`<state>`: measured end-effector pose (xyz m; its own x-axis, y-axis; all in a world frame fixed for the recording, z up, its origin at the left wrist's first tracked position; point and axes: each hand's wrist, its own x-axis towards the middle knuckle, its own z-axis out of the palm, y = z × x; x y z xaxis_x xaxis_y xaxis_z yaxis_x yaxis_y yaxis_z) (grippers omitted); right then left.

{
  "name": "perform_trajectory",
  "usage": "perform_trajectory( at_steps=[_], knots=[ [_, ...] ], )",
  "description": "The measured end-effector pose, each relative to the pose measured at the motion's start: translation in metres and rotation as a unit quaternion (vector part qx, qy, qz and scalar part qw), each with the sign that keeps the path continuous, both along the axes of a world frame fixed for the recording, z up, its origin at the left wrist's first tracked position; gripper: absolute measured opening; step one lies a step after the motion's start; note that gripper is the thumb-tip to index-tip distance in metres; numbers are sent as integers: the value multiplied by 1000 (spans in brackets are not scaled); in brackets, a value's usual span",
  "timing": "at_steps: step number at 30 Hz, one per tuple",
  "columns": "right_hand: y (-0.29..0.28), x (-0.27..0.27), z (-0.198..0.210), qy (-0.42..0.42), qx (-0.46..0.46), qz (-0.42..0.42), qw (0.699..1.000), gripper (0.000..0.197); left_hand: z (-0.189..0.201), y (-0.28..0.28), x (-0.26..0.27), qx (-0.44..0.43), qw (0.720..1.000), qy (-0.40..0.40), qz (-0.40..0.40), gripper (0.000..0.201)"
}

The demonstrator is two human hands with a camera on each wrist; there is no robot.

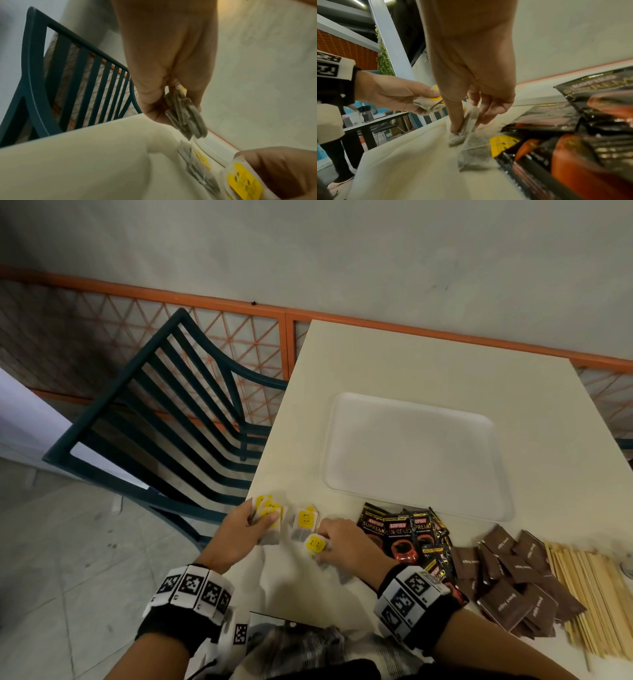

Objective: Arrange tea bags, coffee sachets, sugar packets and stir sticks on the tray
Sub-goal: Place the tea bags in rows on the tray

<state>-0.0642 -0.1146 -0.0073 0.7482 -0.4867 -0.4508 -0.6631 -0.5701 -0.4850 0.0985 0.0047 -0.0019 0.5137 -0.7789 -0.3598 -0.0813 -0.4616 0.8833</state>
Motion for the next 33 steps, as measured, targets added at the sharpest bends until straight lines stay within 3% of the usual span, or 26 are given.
perform_trajectory(
  at_steps=[2,4,8,10,12,15,19,23,26,29,33],
  knots=[
    [0,-4,7,-60,52,-43,996,21,0,-2,0,-2,1000,21,10,22],
    [-2,-4,14,-114,92,-92,985,22,2,-6,-3,-4,1000,25,13,19],
    [-7,4,29,-222,198,-205,933,32,13,-20,-18,-23,996,80,-6,19],
    [-8,9,32,-246,213,-226,918,33,23,-25,-24,-32,988,150,-12,33],
    [-7,11,33,-256,213,-230,915,33,28,-29,-28,-27,978,195,-68,50],
    [-6,13,31,-269,193,-222,917,30,33,-33,-34,-43,975,198,-89,36],
    [-5,11,32,-257,153,-164,940,27,26,-32,-29,-31,973,213,-77,26],
    [-11,-7,32,-227,120,-97,962,32,19,-25,-18,-31,973,229,-3,15],
    [-25,-25,29,-50,9,73,996,41,16,-18,-7,-33,971,233,43,16],
    [-28,-37,24,92,-96,182,974,45,15,-12,5,-44,966,242,85,17],
    [-18,-39,21,97,-140,219,961,31,13,-7,13,-56,964,246,89,18]
  ],
)
